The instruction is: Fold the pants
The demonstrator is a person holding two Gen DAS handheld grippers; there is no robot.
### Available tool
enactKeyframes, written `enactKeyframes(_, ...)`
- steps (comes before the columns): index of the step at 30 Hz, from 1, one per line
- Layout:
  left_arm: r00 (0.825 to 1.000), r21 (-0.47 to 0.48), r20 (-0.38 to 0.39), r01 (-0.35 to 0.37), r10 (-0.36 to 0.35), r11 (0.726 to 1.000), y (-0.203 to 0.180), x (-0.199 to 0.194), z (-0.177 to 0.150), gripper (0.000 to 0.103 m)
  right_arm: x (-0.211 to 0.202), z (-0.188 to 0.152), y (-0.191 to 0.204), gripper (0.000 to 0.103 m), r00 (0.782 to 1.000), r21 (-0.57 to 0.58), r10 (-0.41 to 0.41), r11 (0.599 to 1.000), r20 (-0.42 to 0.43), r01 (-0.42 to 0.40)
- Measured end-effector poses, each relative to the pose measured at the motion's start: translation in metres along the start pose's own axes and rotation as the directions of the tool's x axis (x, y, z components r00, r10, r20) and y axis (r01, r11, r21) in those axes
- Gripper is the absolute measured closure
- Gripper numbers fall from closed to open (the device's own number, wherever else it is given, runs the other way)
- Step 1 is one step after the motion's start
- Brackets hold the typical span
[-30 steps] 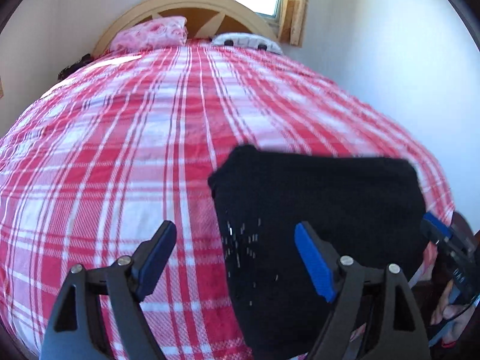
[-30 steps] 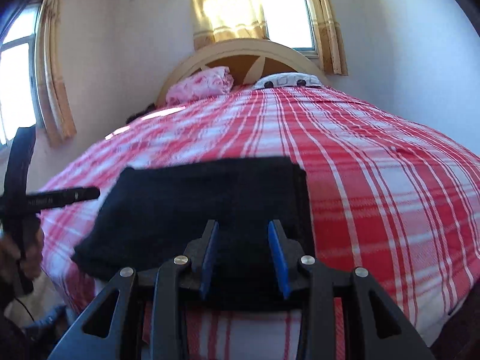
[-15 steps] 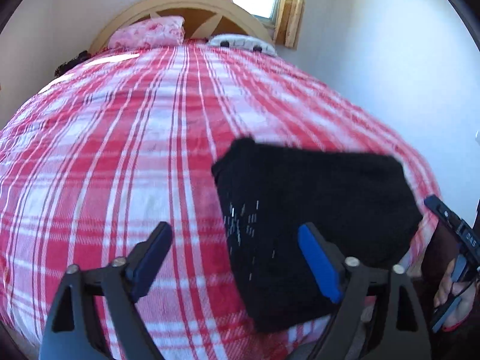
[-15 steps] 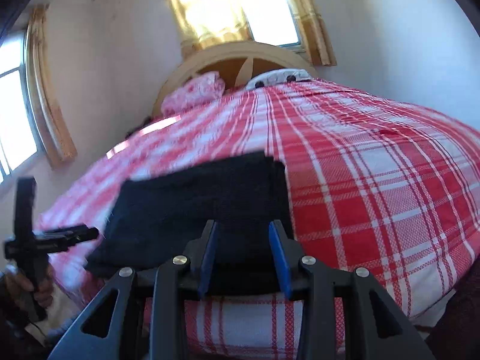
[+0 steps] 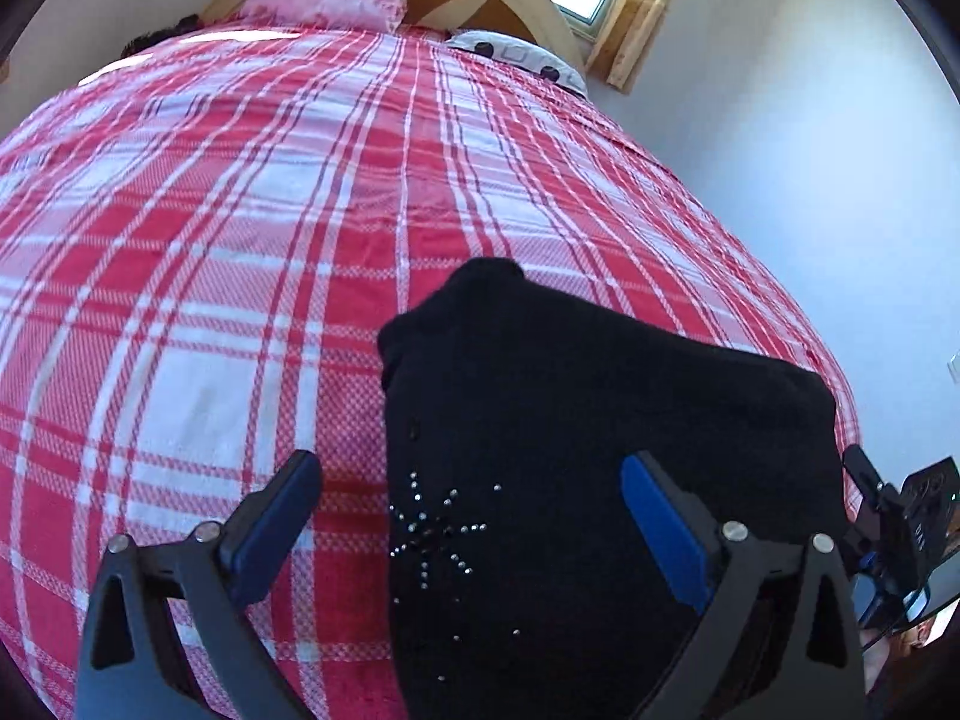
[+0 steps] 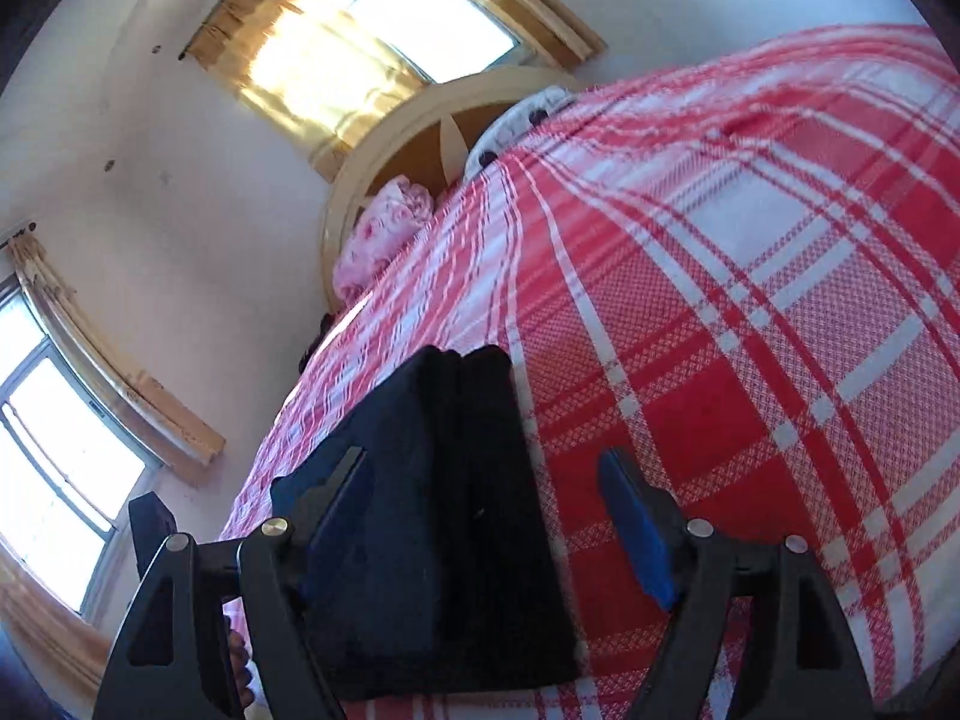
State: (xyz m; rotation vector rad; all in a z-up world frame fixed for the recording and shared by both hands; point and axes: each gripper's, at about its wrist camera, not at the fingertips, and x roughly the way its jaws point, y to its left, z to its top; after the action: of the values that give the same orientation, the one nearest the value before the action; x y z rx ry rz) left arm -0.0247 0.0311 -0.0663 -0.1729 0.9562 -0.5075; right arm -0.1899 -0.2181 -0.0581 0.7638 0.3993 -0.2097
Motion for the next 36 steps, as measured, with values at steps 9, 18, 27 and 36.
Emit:
enactKeyframes(9,1.0,0.03,0.009,-0.03,0.03,0.999,-0.005,0.003,-0.002,0.0,0.003,-0.024,0.025,0.025,0.998,-0.077,-0.039,0.996,-0.057,0.034)
enactKeyframes(18,1.0,0.052,-0.008,-0.028,0.028,0.998,-0.01,0.002,-0.007,0.0,0.01,-0.028,0.037,0.024,0.989,-0.155,-0.112,0.983,-0.098,0.096)
enactKeyframes(27,0.998,0.073,-0.057,-0.006,0.01,0.997,-0.02,0.003,-0.014,0.001,0.021,-0.027,0.048,0.024,0.974,-0.25,-0.186,0.957,-0.129,0.15)
enactKeyframes(36,0.995,0.086,-0.095,0.037,-0.029,0.996,-0.031,0.003,-0.016,0.024,0.024,-0.028,0.048,0.043,0.966,-0.237,-0.178,0.963,-0.19,0.131)
